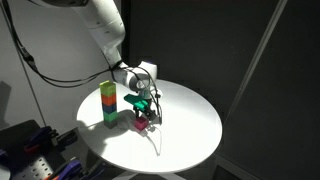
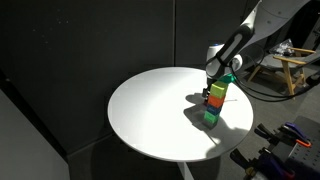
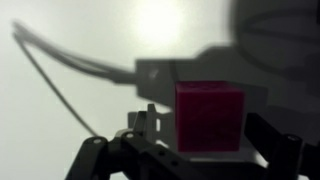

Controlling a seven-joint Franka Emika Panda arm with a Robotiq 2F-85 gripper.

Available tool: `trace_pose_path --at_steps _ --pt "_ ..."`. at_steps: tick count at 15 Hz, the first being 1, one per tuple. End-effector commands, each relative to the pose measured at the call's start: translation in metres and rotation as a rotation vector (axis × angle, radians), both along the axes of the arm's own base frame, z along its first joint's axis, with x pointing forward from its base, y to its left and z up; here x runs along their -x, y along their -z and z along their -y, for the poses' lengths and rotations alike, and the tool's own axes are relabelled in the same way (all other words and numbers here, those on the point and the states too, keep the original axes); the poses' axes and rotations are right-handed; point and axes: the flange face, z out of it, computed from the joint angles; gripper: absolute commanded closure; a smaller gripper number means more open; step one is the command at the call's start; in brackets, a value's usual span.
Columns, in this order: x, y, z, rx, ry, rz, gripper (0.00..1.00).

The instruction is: Put the maroon toy block on top of the stacked toy blocks

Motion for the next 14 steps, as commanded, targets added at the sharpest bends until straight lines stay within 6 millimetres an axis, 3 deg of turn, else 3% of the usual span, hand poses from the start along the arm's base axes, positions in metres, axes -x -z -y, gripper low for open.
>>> trace_pose_path --at_steps 1,2,7,14 --pt "-0.007 0.0 0.0 0.006 0.009 0.012 0.25" --pt "-0.007 0.001 0.0 0.006 0.009 0.011 0.26" --pt "-0.008 -0.006 -0.004 0.012 0.011 -0.007 0.66" --pt "-0.012 -0.022 -0.007 0.022 -0.001 -0.023 0.72"
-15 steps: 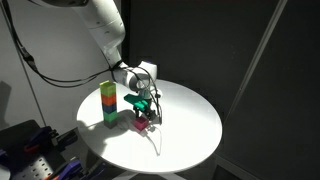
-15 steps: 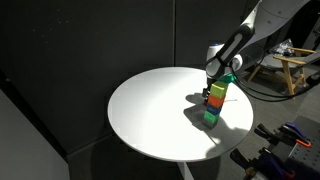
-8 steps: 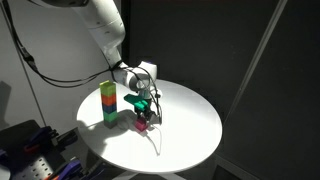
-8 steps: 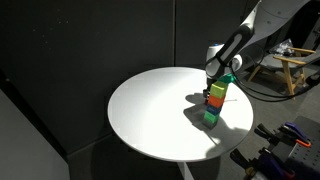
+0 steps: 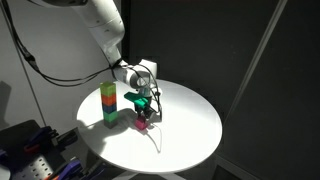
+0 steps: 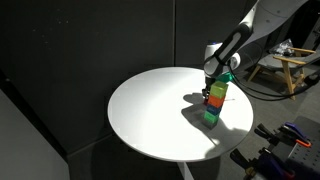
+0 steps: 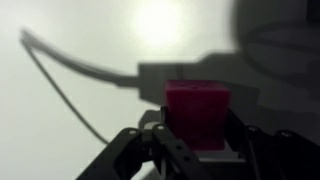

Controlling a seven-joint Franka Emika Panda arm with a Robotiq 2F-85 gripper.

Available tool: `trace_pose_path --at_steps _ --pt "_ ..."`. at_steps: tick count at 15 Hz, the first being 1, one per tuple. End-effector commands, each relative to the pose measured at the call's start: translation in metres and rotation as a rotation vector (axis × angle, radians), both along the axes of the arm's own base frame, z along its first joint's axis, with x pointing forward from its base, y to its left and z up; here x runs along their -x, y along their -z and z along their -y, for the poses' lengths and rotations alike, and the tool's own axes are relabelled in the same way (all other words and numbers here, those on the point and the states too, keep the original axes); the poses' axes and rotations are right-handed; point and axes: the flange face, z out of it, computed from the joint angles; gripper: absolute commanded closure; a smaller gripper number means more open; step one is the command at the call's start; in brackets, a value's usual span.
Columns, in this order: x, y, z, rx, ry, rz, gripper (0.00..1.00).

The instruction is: Put the maroon toy block on top of the stacked toy blocks

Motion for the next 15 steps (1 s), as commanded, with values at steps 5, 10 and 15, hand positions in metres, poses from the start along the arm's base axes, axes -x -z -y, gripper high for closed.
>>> trace_pose_path --at_steps 5,10,15 --pt "-0.007 -0.034 0.001 0.033 0.009 -0.022 0.72" --pt "-0.008 -0.062 0.001 0.06 0.005 -0.034 0.72" --pt "-0.006 -0.095 -0.004 0.086 -0.002 -0.062 0.72"
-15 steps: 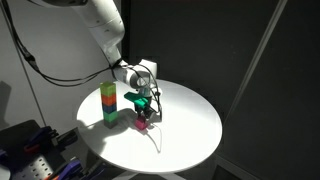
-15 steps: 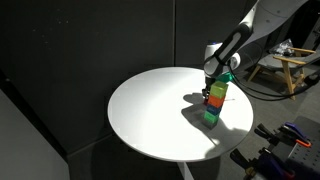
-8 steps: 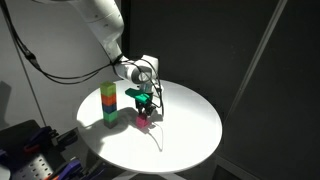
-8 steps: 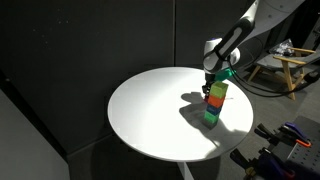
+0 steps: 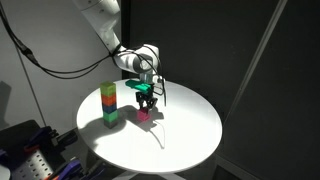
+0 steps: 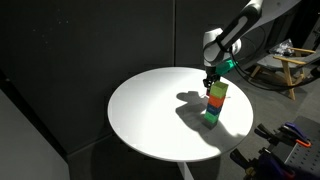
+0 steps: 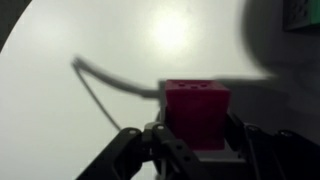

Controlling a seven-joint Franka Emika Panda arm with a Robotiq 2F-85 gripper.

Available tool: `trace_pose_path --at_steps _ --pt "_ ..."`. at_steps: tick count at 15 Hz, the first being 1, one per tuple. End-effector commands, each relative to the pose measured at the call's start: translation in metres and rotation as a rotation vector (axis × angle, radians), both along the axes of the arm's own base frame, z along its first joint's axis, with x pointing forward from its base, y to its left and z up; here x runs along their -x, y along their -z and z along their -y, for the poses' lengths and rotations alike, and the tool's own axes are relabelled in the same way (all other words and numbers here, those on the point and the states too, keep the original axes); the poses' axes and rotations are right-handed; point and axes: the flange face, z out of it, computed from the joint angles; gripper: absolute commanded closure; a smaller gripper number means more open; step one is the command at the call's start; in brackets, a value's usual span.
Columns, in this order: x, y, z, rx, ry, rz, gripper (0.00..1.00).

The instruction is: Put the maroon toy block on top of the stacked toy blocks

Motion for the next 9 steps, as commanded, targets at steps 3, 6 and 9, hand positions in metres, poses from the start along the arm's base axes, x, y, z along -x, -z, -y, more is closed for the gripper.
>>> trace_pose_path --at_steps 3,6,9 --pt "0.005 -0.046 -0.01 0.021 0.002 -0.021 0.72" --pt "0.005 -0.065 -0.017 0.018 -0.002 -0.011 0.72" --pt "0.006 -0.082 -0.023 0.018 -0.004 0.002 0.72"
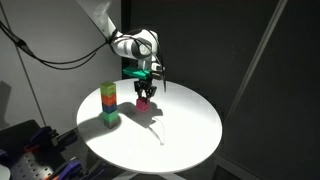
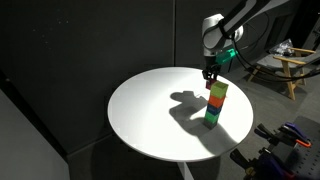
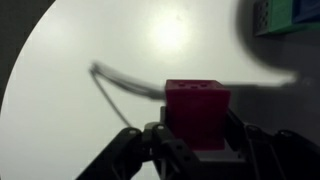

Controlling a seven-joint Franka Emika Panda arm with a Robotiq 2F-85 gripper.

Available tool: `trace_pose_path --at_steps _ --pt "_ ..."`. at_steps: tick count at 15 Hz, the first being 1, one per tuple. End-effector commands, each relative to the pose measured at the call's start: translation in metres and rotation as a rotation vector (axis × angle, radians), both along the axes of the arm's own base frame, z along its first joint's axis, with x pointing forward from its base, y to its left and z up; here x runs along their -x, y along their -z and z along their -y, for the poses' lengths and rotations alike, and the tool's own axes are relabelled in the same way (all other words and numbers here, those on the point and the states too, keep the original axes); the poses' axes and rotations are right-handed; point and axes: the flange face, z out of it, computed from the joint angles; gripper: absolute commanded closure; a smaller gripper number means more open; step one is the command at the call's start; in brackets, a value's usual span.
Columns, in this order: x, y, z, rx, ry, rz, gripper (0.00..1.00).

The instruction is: Put the maroon toy block on top of the stacked toy blocks

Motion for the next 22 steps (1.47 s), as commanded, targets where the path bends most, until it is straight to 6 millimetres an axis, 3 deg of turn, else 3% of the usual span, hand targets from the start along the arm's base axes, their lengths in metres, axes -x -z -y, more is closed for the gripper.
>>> trace_pose_path --at_steps 1,22 --pt "0.008 -0.029 -0.009 0.018 0.009 0.007 0.72" --pt "0.051 -0.153 -0.041 -0.014 -0.032 0.058 0.72"
